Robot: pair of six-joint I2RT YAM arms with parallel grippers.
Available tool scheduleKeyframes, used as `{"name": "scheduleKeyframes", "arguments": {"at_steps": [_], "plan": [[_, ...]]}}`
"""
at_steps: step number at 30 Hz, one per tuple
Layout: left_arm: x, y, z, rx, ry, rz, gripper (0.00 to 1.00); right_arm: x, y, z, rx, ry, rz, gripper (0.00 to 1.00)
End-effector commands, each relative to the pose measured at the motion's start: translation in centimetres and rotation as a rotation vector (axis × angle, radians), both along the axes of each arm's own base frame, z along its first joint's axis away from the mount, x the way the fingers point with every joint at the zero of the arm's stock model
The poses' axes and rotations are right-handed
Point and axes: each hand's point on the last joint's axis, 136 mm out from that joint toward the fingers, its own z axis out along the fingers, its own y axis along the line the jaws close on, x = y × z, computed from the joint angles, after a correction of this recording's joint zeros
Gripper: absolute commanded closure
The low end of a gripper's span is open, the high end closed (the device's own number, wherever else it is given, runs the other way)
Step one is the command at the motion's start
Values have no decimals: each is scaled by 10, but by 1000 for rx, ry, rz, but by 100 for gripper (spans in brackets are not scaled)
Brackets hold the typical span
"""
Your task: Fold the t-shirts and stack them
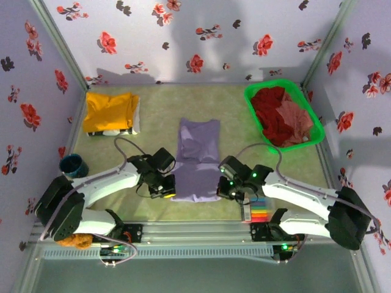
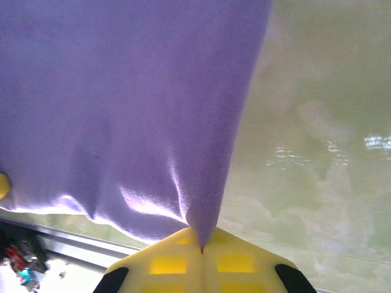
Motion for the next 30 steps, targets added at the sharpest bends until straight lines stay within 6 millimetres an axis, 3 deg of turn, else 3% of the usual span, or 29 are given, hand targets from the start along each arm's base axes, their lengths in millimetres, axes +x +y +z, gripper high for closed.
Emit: {"name": "scheduleKeyframes", "arguments": {"at_steps": [1,4,10,16,27,30], "plan": [[26,-3,40,-24,-45,-2,100,24,-7,29,-45,-79,-21,100],[56,-3,61,-35,-75,-16,100,49,-6,43,-31,-117,-44,100],[126,-6,85,-83,-129,-18,100,106,-10,63,-15,-172,-79,100],[181,-10,94,-135,-109,-20,100,158,-11,71,11,-183,-109,100],[248,-29,90,-215,-23,-40,100,231,-14,49,24,-128,-129,100],[259,-32,76,-258,31,-22,100,257,-15,36,46,-123,-133,100]]}}
